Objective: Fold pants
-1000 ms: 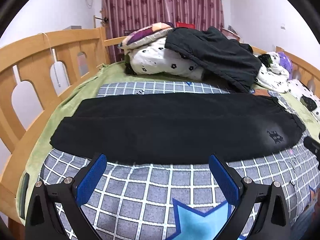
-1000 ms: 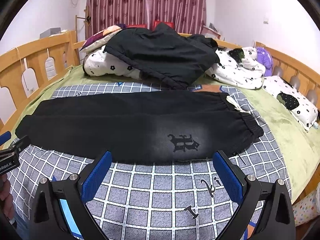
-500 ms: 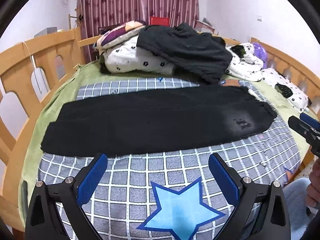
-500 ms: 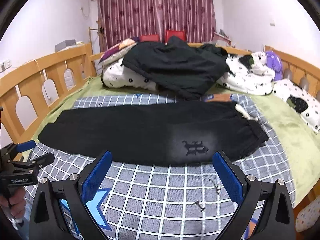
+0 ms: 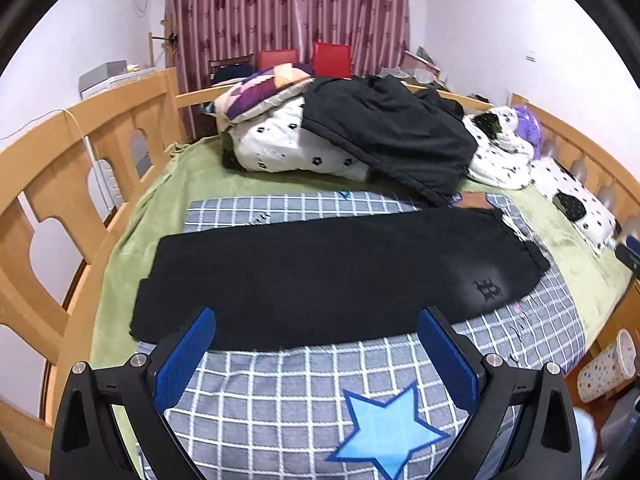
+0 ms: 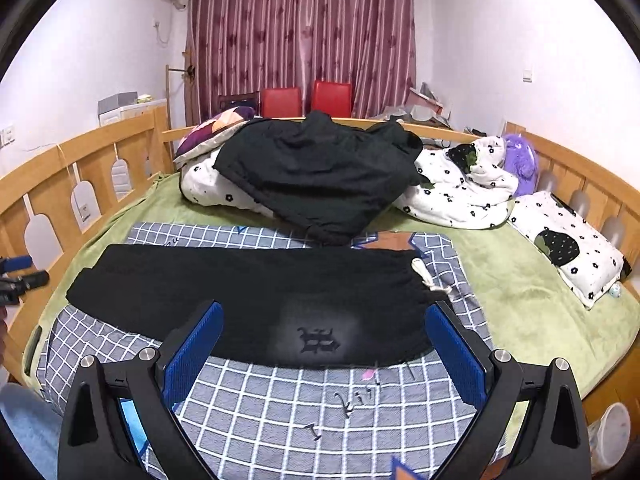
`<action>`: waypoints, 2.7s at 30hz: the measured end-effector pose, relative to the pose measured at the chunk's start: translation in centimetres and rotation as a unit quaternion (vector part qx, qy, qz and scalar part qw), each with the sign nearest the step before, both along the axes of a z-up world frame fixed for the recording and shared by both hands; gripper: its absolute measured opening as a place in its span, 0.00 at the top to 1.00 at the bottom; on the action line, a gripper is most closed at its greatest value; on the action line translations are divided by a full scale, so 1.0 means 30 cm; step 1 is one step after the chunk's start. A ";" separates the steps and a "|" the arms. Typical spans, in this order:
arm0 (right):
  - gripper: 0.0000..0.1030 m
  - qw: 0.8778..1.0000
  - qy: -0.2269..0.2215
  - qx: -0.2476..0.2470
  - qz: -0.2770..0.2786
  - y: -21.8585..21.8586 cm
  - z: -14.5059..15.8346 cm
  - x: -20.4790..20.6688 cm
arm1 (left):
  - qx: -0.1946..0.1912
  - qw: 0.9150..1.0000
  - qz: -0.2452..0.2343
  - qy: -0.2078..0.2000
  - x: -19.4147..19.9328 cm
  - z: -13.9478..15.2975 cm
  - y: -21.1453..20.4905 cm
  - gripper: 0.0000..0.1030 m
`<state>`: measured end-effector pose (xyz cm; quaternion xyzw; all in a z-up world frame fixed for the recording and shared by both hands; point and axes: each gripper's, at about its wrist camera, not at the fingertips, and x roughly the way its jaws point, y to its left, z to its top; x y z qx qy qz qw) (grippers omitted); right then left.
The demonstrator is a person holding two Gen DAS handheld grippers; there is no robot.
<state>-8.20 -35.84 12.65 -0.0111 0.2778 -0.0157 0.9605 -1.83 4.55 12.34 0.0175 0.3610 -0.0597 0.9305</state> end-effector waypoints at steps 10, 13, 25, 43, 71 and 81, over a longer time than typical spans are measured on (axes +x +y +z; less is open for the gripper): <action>0.05 0.995 0.082 0.059 0.006 -0.176 -0.275 0.225 | -0.070 0.993 0.062 0.072 0.171 -0.349 0.232 0.02; 0.09 0.993 0.099 0.058 -0.010 -0.220 -0.416 0.277 | -0.115 0.985 0.081 0.104 0.187 -0.543 0.318 0.07; 0.27 0.967 0.167 0.179 -0.064 -0.430 -0.837 0.473 | -0.235 0.955 0.150 0.102 0.293 -0.866 0.536 0.20; 0.77 0.979 0.075 0.186 -0.016 -0.401 -0.612 0.630 | -0.241 0.956 0.164 0.020 0.463 -0.641 0.633 0.90; 0.37 0.989 0.092 0.113 -0.011 -0.313 -0.696 1.138 | -0.129 0.974 0.186 0.013 0.918 -0.687 0.498 0.22; 0.29 0.983 0.116 0.133 -0.042 -0.382 -0.743 0.699 | -0.207 0.957 0.182 0.094 0.457 -0.822 0.544 0.22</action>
